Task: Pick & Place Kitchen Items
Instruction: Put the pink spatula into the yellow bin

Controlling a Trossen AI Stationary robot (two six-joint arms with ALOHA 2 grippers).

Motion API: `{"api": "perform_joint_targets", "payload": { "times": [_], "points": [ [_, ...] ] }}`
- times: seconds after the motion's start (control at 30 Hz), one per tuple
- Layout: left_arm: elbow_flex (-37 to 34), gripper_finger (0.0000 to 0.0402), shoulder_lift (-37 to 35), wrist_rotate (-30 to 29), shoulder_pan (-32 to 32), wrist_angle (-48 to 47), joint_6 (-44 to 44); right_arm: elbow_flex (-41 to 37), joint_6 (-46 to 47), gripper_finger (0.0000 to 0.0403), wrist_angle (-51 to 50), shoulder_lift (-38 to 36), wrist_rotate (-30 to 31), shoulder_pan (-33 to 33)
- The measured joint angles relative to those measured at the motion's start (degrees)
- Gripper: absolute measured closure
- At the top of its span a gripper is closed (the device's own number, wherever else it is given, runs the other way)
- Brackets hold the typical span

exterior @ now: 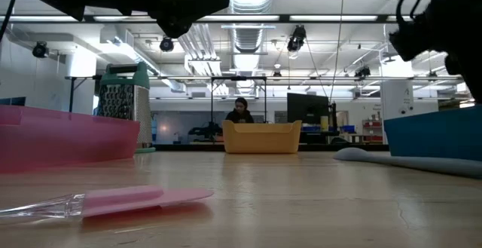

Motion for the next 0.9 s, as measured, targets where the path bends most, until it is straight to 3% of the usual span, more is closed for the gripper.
{"api": "perform_joint_targets", "payload": {
  "times": [0.27, 0.47, 0.73, 0.9],
  "points": [
    [0.00, 0.0252, 0.00, 0.00, 0.00, 0.00, 0.00, 6.49, -0.10, 0.0208, 1.58, 0.00, 1.67, -0.01],
    [0.00, 0.0252, 0.00, 0.02, 0.00, 0.02, 0.00, 9.53, -6.57, 0.0224, 11.36, 0.00, 9.26, -0.07],
    [0.00, 0.0252, 0.00, 0.00, -0.01, 0.30, -0.10, 11.59, -12.28, 0.0246, 26.61, 0.02, 10.45, -0.04],
    [0.03, 0.0252, -0.29, 0.91, -0.22, 0.32, -5.01, 14.72, -19.07, 0.0263, 27.97, 0.04, 10.40, 0.01]
  ]
}}
